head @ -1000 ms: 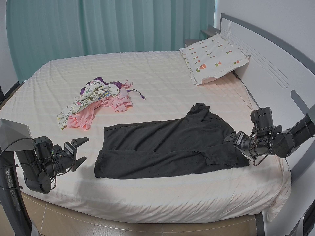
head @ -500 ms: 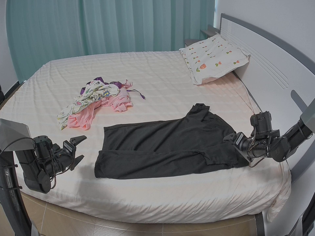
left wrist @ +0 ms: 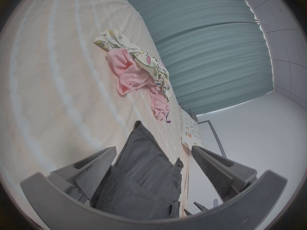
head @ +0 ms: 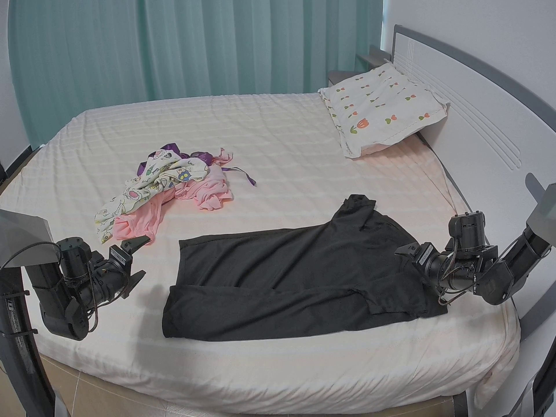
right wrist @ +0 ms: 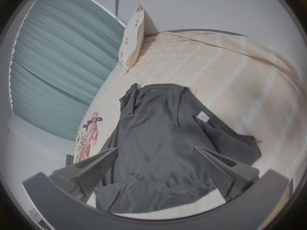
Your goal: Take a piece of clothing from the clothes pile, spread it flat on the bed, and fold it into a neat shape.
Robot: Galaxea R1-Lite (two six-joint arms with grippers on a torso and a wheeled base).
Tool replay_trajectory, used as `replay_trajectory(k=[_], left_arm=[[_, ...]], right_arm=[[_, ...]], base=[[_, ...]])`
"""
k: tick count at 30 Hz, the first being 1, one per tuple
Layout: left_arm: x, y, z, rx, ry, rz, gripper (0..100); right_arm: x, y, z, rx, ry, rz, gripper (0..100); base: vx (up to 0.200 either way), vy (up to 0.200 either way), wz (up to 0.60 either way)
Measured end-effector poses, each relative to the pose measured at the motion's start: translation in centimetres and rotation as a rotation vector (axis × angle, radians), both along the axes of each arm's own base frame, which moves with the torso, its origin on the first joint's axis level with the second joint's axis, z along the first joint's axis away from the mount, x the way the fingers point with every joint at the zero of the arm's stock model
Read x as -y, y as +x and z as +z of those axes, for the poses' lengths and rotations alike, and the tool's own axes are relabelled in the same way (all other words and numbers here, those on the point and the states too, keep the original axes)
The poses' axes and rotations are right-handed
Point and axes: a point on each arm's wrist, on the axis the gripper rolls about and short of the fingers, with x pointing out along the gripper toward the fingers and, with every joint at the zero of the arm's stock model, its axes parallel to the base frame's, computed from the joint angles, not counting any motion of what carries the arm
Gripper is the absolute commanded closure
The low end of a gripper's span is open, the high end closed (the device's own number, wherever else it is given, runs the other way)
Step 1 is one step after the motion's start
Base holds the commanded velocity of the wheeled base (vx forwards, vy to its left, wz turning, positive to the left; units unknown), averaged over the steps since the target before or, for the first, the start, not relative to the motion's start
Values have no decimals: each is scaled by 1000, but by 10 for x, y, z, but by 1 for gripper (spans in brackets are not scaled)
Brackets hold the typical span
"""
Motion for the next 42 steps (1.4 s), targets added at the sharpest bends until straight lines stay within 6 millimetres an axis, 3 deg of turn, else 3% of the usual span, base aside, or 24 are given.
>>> replay_trajectory(k=[12, 17, 25, 33, 42], left_arm=[[5, 0, -2, -5, 14, -16, 0], [18, 3, -2, 1, 76, -16, 0], [43, 27, -6, -68, 201, -77, 0], [49, 69, -4, -34, 392, 16, 0], [55, 80, -27, -71, 557, -94, 0]], right_arm=[[-1, -1, -2, -1, 1, 4, 0], [-1, -1, 0, 2, 2, 3, 0], [-2, -4, 2, 3, 7, 13, 0], [-7, -8, 2, 1, 10, 32, 0], [-8, -10, 4, 4, 26, 33, 0]], base=[[0, 0, 0], [0, 0, 0], [0, 0, 0], [0, 0, 0], [0, 0, 0]])
